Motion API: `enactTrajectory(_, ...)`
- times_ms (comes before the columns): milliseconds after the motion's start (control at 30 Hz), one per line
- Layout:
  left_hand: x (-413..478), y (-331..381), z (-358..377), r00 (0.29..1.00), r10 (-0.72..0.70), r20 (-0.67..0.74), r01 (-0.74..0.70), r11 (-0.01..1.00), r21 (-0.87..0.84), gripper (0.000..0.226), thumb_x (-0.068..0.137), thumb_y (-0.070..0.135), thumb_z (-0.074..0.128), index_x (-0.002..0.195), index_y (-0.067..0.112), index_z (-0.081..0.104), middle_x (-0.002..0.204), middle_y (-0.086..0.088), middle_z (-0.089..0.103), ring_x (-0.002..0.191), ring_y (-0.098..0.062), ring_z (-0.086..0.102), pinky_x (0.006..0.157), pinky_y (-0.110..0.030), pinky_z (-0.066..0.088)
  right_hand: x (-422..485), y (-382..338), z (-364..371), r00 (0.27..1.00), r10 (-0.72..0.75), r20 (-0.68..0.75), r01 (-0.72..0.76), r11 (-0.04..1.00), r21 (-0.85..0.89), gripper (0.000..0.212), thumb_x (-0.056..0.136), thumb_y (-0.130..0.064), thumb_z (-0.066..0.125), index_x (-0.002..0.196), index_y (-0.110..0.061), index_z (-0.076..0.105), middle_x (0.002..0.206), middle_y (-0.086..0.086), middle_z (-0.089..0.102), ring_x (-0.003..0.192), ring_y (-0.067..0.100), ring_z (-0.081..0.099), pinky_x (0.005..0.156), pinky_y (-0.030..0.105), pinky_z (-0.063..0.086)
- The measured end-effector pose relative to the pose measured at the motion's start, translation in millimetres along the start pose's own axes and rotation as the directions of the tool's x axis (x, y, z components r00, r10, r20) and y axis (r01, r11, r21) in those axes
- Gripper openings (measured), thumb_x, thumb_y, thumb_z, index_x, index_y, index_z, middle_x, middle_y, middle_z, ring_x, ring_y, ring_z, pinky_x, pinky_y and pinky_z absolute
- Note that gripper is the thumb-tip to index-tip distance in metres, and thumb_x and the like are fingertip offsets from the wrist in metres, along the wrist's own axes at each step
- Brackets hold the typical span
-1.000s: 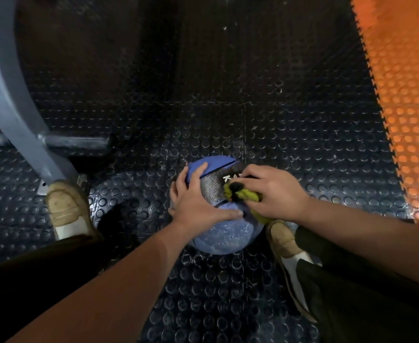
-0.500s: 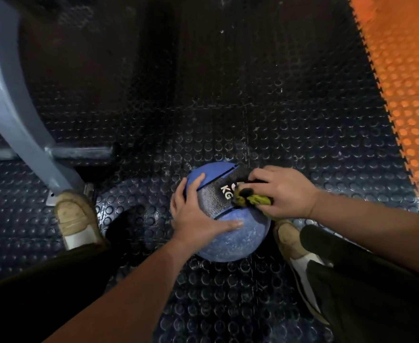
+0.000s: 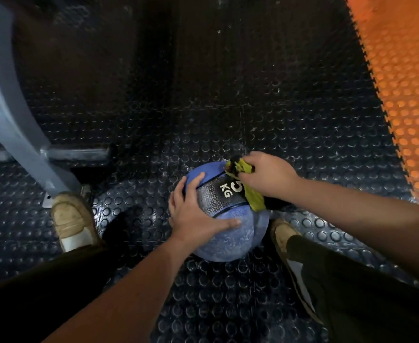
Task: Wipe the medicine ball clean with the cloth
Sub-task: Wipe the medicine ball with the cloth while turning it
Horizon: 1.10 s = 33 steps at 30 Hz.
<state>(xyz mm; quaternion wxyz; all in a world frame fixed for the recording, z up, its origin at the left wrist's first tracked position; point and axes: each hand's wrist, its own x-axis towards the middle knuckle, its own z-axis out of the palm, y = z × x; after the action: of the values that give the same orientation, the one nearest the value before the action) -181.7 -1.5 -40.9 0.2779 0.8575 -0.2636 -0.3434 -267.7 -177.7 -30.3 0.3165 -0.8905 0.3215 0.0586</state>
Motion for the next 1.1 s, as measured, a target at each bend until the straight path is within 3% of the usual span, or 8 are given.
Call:
enactTrajectory(233, -2, -8, -3, 0.999, 0.035, 0.002, -0.035, 0.999, -0.023, 0.108, 0.048, 0.053, 0.09, 0.127, 0.063, 0.017, 0.151, 0.026, -0.001, 0.144, -0.012, 0.002, 0.117, -0.047, 0.021, -15, -28, 1, 0.931, -0.358, 0.074, 0.365, 0.898, -0.246, 0.022, 0.091, -0.033, 0.055, 0.108, -0.021, 0.062, 0.105, -0.002, 0.05, 0.088, 0.018, 0.053, 0.067, 0.031, 0.039)
enactTrajectory(367, -3, -11, -7, 0.999, 0.046, 0.008, -0.046, 0.998, -0.034, 0.108, 0.043, 0.053, 0.091, 0.121, 0.069, 0.017, 0.147, 0.031, 0.001, 0.143, -0.01, 0.005, 0.117, -0.045, 0.021, -3, 2, -1, 0.991, -0.127, 0.032, 0.129, 0.988, -0.084, 0.021, 0.09, -0.029, 0.054, 0.07, -0.026, 0.048, 0.089, -0.006, 0.048, 0.091, 0.02, 0.056, 0.069, 0.03, 0.039)
enactTrajectory(467, 0, -6, -5, 0.999, 0.049, 0.012, -0.049, 0.999, -0.024, 0.11, 0.045, 0.053, 0.091, 0.128, 0.066, 0.019, 0.148, 0.03, 0.0, 0.144, -0.013, 0.004, 0.117, -0.05, 0.021, 8, 15, -2, 0.998, 0.046, 0.046, -0.043, 0.996, -0.079, 0.018, 0.091, -0.031, 0.053, 0.08, -0.018, 0.058, 0.089, -0.004, 0.05, 0.093, 0.022, 0.057, 0.071, 0.03, 0.042)
enactTrajectory(600, 8, 2, -6, 1.0, -0.001, 0.005, 0.001, 1.0, -0.028, 0.114, 0.048, 0.048, 0.092, 0.139, 0.054, 0.024, 0.153, 0.022, 0.001, 0.145, -0.017, 0.004, 0.118, -0.048, 0.019, -5, -18, 3, 0.985, -0.172, -0.021, 0.17, 0.983, -0.064, 0.009, 0.09, -0.03, 0.053, 0.088, -0.023, 0.059, 0.095, -0.004, 0.049, 0.094, 0.021, 0.057, 0.071, 0.03, 0.041)
enactTrajectory(733, 16, -6, -15, 0.999, 0.001, 0.05, 0.003, 0.997, -0.079, 0.106, 0.052, 0.039, 0.093, 0.132, 0.059, 0.027, 0.153, 0.019, 0.005, 0.145, -0.021, 0.009, 0.117, -0.047, 0.023, -20, -39, 15, 0.888, -0.46, 0.008, 0.448, 0.861, -0.241, 0.037, 0.09, -0.03, 0.051, 0.125, -0.028, 0.059, 0.104, -0.002, 0.051, 0.084, 0.022, 0.055, 0.061, 0.03, 0.033)
enactTrajectory(833, 16, -10, -22, 0.996, -0.02, 0.091, 0.033, 0.99, -0.14, 0.106, 0.043, 0.049, 0.093, 0.122, 0.069, 0.025, 0.151, 0.024, 0.005, 0.145, -0.021, 0.011, 0.114, -0.053, 0.027, -20, -11, 17, 0.906, -0.421, -0.041, 0.412, 0.901, -0.135, 0.042, 0.084, -0.037, 0.044, 0.117, -0.022, 0.063, 0.1, 0.002, 0.056, 0.075, 0.022, 0.06, 0.056, 0.026, 0.039)
enactTrajectory(967, 15, -16, -26, 0.996, -0.048, 0.071, 0.061, 0.978, -0.199, 0.104, 0.024, 0.069, 0.085, 0.107, 0.083, 0.025, 0.144, 0.029, 0.01, 0.142, -0.021, 0.021, 0.11, -0.057, 0.034, -30, 38, 18, 0.983, -0.178, 0.046, 0.183, 0.943, -0.279, 0.045, 0.097, -0.037, 0.04, 0.139, -0.022, 0.037, 0.126, 0.001, 0.046, 0.104, 0.021, 0.054, 0.074, 0.028, 0.037)
enactTrajectory(1100, 14, -15, -24, 0.997, -0.064, 0.032, 0.07, 0.974, -0.214, 0.1, 0.026, 0.069, 0.085, 0.103, 0.084, 0.023, 0.144, 0.028, 0.012, 0.141, -0.019, 0.021, 0.111, -0.055, 0.033, -25, 17, 18, 0.947, -0.32, -0.034, 0.301, 0.919, -0.255, 0.043, 0.087, -0.041, 0.037, 0.113, -0.015, 0.059, 0.104, 0.006, 0.057, 0.081, 0.027, 0.062, 0.059, 0.03, 0.045)
